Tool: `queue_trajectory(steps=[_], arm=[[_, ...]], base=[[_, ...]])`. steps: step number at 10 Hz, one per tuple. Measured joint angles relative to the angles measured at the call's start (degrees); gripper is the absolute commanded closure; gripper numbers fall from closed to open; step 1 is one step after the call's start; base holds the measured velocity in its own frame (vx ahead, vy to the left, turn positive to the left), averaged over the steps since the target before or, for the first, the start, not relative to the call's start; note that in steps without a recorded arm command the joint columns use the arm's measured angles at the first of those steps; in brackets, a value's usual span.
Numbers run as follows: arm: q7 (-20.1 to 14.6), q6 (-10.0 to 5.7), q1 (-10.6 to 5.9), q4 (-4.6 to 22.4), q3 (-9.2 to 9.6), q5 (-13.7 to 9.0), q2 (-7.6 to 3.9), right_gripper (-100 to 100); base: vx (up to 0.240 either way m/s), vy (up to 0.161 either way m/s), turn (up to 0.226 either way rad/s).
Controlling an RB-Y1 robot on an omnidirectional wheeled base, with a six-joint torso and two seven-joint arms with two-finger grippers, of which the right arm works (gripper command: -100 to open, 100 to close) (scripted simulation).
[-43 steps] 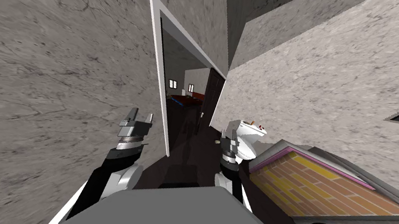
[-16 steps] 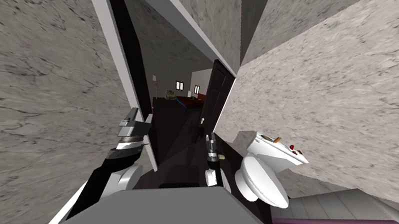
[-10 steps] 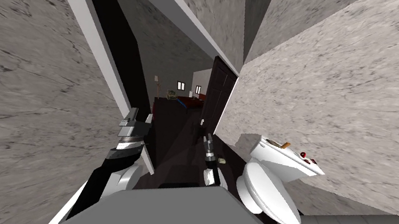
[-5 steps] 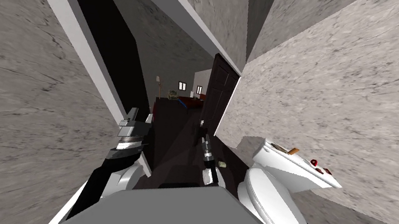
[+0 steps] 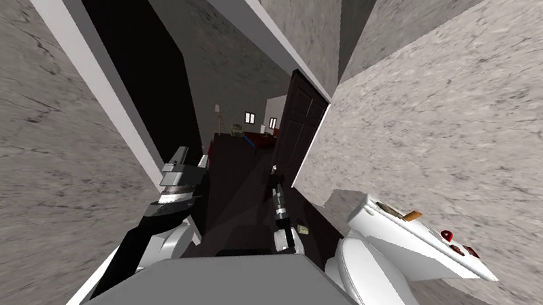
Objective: Push the door open
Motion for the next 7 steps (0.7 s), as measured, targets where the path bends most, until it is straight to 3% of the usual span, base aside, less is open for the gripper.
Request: queue_trajectory(steps=[7], arm=[[0.04,-1.21,-4.10,9.10,1.45,0.10,-0.10,-100]], base=[[0.076,-0.089,0.049]])
